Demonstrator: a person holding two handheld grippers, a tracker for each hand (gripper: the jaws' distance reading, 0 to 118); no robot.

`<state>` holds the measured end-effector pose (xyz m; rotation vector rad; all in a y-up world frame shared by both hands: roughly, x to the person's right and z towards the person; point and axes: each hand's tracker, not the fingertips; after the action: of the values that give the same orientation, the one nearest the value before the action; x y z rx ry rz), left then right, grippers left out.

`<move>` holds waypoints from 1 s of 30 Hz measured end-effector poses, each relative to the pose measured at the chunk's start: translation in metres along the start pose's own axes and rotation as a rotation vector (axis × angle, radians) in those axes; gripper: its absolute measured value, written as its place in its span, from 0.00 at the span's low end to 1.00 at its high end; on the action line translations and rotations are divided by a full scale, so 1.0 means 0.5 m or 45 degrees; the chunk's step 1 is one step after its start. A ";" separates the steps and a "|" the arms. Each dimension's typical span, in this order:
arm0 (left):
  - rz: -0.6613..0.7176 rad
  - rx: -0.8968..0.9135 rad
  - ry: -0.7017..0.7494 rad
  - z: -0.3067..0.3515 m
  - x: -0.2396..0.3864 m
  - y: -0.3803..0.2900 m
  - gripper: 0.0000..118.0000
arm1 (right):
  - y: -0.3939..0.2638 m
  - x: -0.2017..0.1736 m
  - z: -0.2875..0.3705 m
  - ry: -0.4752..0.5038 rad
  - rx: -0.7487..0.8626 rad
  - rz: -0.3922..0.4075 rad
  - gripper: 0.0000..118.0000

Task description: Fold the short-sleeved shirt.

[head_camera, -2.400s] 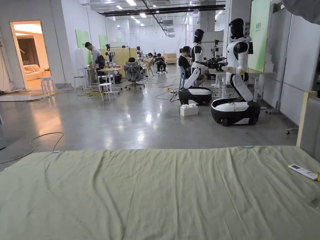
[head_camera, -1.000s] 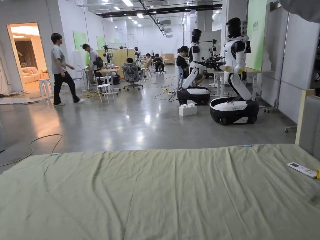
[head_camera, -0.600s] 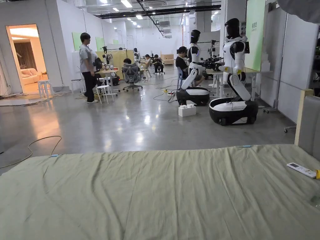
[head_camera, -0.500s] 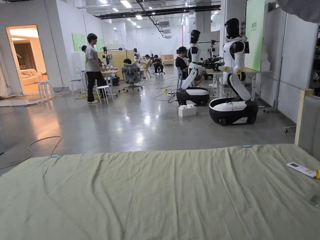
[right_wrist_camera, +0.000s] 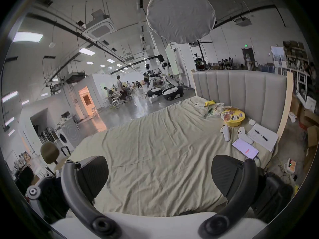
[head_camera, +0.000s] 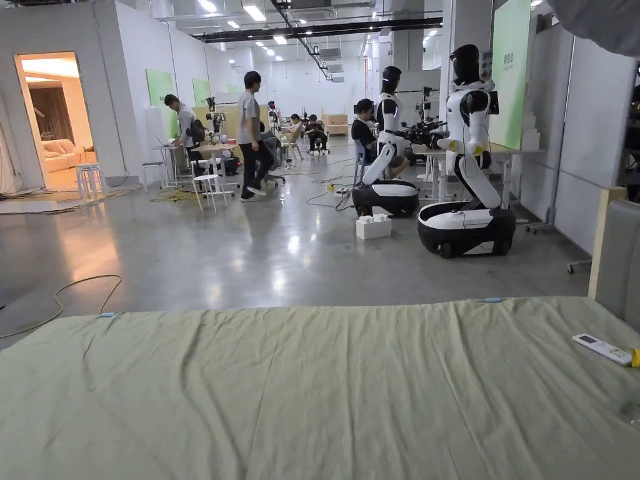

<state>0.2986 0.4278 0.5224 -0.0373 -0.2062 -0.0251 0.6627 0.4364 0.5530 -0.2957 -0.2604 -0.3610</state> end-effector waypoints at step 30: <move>-0.043 0.023 -0.033 0.001 0.015 0.004 1.00 | -0.030 -0.012 0.022 0.270 0.250 0.439 1.00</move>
<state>0.3060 0.4296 0.5243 -0.0159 -0.2328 -0.0560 0.6496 0.4286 0.5648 -0.1032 -0.0328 -0.0236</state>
